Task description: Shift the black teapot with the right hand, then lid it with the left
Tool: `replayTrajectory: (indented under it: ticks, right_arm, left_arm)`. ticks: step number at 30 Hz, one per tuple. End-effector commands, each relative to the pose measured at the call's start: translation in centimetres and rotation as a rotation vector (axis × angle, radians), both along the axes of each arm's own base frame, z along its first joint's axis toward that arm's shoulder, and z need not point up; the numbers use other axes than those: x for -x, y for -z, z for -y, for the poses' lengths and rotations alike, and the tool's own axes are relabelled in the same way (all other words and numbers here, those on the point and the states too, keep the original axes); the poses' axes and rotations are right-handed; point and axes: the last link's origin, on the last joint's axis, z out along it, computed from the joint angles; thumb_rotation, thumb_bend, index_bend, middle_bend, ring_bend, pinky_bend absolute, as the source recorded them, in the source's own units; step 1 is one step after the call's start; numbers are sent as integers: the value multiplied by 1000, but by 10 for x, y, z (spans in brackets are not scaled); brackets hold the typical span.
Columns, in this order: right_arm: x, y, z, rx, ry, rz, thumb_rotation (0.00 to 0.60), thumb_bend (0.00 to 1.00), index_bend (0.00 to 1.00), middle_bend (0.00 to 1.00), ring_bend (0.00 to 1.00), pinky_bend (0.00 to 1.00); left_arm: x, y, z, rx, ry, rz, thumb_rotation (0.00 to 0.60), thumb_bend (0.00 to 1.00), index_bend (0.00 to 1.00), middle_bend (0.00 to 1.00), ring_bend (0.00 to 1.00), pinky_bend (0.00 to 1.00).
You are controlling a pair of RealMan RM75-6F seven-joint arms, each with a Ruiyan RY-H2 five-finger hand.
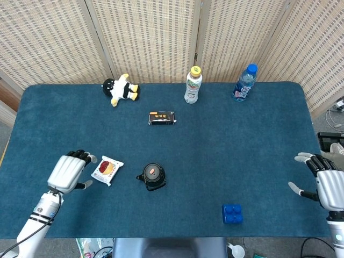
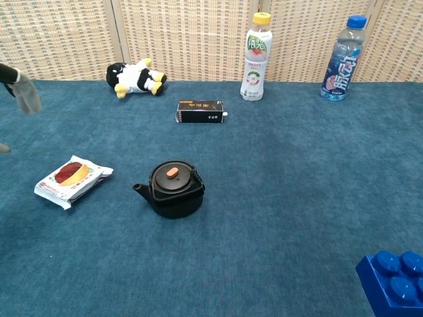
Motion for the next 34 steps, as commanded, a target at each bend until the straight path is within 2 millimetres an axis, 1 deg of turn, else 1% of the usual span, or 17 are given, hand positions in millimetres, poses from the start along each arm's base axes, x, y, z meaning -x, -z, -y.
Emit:
replayTrajectory:
  ticks: [1,3,5,12,19,23,28,31,34]
  right_arm:
    - [0,1,0,-1,1,-2,600,59,324,284,215,263]
    - [0,1,0,-2,3,-6,600,59,324,284,215,263]
    - [0,2,0,-2,3,-7,600,59,324,284,215,263]
    - [-1,4,-1,-5,0,-17,600,59,324,285,215,263]
    - [-2,9,0,-16,0,-35,600,60,323,285,215,263]
    - [-1,11,1,-12,3,-51,600,60,324,288,215,263]
    - [0,12,3,-6,18,-67,600,60,323,290,215,263]
    - [2,13,4,-6,28,-68,600,60,324,290,215,263]
    - [2,14,5,-11,31,-69,600,60,324,290,215,263]
  left_arm:
    - [17,-6,16,-28,-8,-23,600,135,355,379,258,318]
    - [23,-9,24,-41,-6,-46,600,135,322,379,258,317]
    - [29,-10,31,-48,-9,-55,600,135,311,379,258,308]
    - [52,-14,53,-91,-28,-39,600,135,311,382,243,270]
    - [74,-21,71,-172,-68,3,600,135,324,392,233,267]
    - [83,-29,77,-206,-78,10,600,135,329,394,233,267]
    - [95,-44,79,-316,-100,1,600,135,335,395,232,264]
    - [105,-46,78,-326,-127,-13,600,135,341,395,231,264]
    - [106,-45,75,-314,-129,-15,600,135,347,396,231,264]
